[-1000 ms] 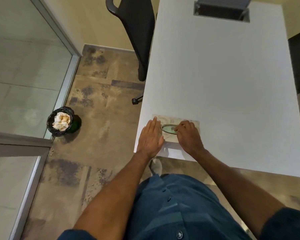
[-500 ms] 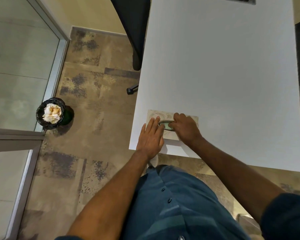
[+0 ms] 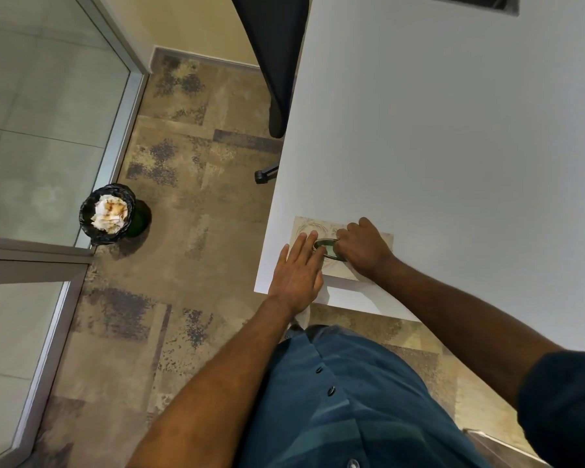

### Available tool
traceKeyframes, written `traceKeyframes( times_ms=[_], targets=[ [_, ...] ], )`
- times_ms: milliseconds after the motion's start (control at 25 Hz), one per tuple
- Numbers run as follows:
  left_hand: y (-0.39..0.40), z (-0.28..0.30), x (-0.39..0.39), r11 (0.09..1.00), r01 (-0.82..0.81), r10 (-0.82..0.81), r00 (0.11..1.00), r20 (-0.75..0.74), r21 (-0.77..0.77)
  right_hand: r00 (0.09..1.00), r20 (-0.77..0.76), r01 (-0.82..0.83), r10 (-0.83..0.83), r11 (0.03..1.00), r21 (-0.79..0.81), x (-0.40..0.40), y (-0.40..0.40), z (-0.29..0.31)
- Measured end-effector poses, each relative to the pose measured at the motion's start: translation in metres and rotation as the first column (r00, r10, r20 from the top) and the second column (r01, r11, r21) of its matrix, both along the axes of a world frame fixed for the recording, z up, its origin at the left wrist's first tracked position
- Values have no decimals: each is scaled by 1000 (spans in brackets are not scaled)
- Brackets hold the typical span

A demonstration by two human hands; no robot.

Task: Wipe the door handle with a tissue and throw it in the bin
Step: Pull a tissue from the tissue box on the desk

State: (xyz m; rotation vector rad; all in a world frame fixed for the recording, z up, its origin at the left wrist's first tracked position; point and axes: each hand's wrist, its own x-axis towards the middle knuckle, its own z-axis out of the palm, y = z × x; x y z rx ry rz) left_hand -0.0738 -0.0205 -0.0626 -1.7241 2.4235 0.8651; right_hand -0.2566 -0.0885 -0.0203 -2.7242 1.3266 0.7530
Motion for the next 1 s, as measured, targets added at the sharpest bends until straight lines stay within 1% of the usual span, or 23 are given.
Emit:
traceKeyframes(
  times_ms=[160,320,400,480,560,640,760,880,1000],
  targets=[
    [0,0,0,1000,0,0,1000,4,6,999,-13,-52,52,999,12,0,-5,-3],
    [-1,0,-1,1000,-2,2,1000,3,30,989,115,-101,97,994,29,-13,-6,-1],
    [-2,0,1,999,6,-6,1000,12,33,975,198,-103,99,995,7,-19,-4,2],
    [-1,-1,1,999,6,-7,1000,11,36,970,226,-91,94,996,-22,-24,-2,4],
    [-1,-2,1,999,1,-2,1000,4,38,972,210,-97,103,994,-40,-26,1,1],
    [-1,-2,0,999,1,-1,1000,0,35,981,171,-85,88,996,-25,-25,3,-2],
    [-1,-4,0,1000,0,0,1000,3,27,991,103,-84,88,996,-41,-18,1,0],
    [0,-4,0,1000,-2,2,1000,4,29,992,24,-120,122,991,-60,-12,-2,-2],
    [0,-3,0,1000,-6,6,1000,0,30,989,20,-148,149,989,-20,-9,-9,-7]
  ],
)
